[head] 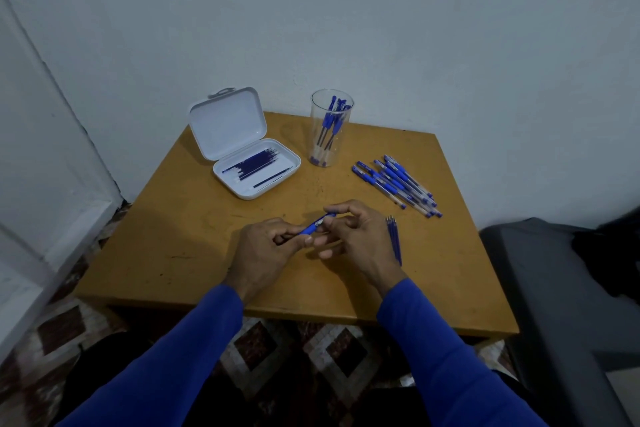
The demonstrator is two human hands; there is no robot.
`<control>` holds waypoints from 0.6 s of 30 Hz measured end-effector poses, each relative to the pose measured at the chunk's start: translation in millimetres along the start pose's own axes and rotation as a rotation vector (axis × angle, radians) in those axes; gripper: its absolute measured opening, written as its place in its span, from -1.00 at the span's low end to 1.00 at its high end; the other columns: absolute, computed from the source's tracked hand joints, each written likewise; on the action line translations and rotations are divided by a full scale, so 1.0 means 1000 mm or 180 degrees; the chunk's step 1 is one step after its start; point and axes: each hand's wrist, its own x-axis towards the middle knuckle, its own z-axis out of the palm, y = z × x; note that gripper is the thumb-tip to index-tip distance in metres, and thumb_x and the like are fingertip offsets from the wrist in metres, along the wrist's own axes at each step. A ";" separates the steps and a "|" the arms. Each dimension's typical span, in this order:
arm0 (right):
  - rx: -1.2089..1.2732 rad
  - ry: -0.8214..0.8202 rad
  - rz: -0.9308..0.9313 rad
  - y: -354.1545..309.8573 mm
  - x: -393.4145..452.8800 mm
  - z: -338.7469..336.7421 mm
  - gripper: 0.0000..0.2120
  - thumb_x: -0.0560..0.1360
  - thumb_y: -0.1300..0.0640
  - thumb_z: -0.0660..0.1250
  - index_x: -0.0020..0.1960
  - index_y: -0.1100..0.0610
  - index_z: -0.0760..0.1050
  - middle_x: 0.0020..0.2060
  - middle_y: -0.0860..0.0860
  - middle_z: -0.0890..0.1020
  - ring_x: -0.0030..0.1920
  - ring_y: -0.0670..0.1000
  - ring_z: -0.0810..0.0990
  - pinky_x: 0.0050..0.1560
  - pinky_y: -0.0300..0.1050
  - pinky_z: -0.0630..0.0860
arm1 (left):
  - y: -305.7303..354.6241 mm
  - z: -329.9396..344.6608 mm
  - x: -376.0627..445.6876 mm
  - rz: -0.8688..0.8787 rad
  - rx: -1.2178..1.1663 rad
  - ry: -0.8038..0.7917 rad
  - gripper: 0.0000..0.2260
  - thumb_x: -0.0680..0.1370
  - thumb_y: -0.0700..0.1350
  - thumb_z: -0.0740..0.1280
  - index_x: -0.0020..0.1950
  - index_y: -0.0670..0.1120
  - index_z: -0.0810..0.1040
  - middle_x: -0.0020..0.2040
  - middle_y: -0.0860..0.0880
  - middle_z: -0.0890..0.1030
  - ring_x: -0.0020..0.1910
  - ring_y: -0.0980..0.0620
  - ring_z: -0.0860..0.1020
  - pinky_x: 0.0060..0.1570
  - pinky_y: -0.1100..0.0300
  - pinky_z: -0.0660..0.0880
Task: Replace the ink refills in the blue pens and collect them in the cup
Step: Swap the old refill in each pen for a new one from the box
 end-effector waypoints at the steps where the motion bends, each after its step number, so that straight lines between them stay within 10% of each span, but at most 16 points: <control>1: 0.0015 0.0000 0.0005 0.000 0.000 0.000 -0.85 0.62 0.29 0.31 0.17 0.17 0.55 -0.19 0.17 0.73 -0.18 0.17 0.75 -0.27 -0.05 0.69 | 0.000 0.000 0.000 0.0009 0.0007 0.0017 -0.85 0.46 -0.04 0.55 0.00 0.13 0.71 -0.24 0.11 0.66 -0.24 0.06 0.59 -0.28 0.19 0.53; 18: -0.0141 -0.0238 0.0009 -0.006 0.004 0.002 -0.85 0.62 0.27 0.33 0.18 0.17 0.51 -0.17 0.15 0.74 -0.17 0.16 0.75 -0.25 -0.02 0.70 | 0.002 0.001 0.000 0.0321 0.0317 0.0124 -0.88 0.48 -0.04 0.52 -0.01 0.11 0.68 -0.23 0.17 0.63 -0.21 0.11 0.60 -0.29 0.38 0.46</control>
